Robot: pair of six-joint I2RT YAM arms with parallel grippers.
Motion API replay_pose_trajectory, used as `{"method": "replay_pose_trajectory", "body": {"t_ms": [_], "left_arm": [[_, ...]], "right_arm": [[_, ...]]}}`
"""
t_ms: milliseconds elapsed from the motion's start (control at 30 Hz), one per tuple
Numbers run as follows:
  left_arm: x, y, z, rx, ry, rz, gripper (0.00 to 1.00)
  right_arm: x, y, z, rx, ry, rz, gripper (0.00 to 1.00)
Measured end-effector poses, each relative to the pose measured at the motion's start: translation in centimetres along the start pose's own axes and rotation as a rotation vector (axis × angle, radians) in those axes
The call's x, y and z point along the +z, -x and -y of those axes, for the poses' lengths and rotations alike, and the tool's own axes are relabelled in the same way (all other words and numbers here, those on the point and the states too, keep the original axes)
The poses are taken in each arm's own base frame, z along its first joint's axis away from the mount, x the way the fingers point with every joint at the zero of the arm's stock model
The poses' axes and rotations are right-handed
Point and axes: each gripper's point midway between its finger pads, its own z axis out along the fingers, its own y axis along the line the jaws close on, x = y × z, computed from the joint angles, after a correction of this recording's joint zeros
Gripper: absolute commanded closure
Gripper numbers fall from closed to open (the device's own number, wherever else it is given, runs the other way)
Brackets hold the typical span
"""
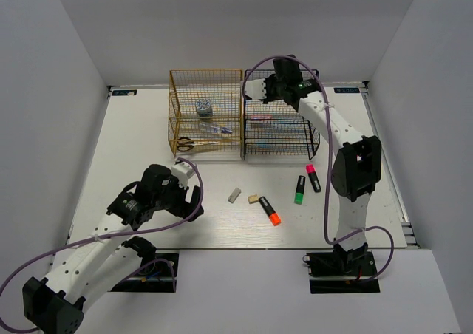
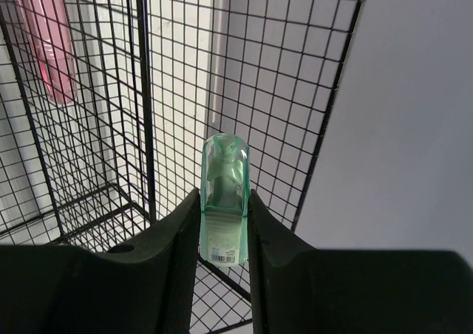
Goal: Sort the stationery into containers
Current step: Place the stationery in the storage box.
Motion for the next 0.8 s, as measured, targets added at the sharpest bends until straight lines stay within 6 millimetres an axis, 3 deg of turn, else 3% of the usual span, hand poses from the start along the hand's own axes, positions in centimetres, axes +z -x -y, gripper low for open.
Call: {"method": "replay_pose_trajectory", "body": {"t_ms": [133,167,267,300,433,500,533,600,633,667,700,733,800], "left_arm": [[0.1,-0.1,0.0,-0.001,0.001,-0.005,0.04],[0.1,-0.1,0.0,-0.001,0.001,-0.007,0.04],[0.1,-0.1,-0.1,0.001,0.001,-0.01,0.04],[0.1,-0.1,-0.1,0.001,0.002,-0.011,0.04],[0.1,-0.1,-0.1,0.001,0.002,-0.011,0.04],[0.1,-0.1,-0.1,0.0,0.002,-0.011,0.05],[0.1,-0.1,-0.1,0.0,0.002,-0.011,0.08],[0.2,-0.2,-0.1,0.0,0.002,-0.011,0.2],[0.2,-0.2,-0.1,0.0,0.001,-0.011,0.34],[0.2,-0.2,0.0,0.0,-0.001,-0.012,0.72],[0.2,-0.2,0.0,-0.003,-0.003,-0.013,0.89],[0.2,-0.2,0.0,0.0,-0.004,-0.016,1.0],[0.5,-0.3,0.0,-0.001,-0.006,-0.024,1.0]], "right_arm": [[0.6,-0.9,-0.3,0.007,0.011,-0.001,1.0],[0.6,-1.1,-0.3,0.009,0.012,-0.001,0.96],[0.6,-1.5,-0.3,0.015,0.011,-0.003,0.53],[0.6,-1.6,-0.3,0.021,0.011,-0.003,0.43],[0.6,-1.7,-0.3,0.036,0.011,-0.001,0.42],[0.6,-1.7,-0.4,0.05,0.012,0.002,0.46],[0.6,-1.6,-0.4,0.058,0.012,0.004,0.53],[0.6,-1.5,-0.5,0.076,0.013,0.009,0.75],[0.5,-1.4,-0.5,0.092,0.012,0.013,1.0],[0.5,-1.3,-0.5,0.105,0.012,0.018,1.0],[0.3,-1.2,-0.4,0.131,0.006,0.024,1.0],[-0.1,-1.2,-0.5,0.169,-0.005,0.028,1.0],[-1.6,-1.0,-1.4,0.28,-0.011,0.031,1.0]]}}
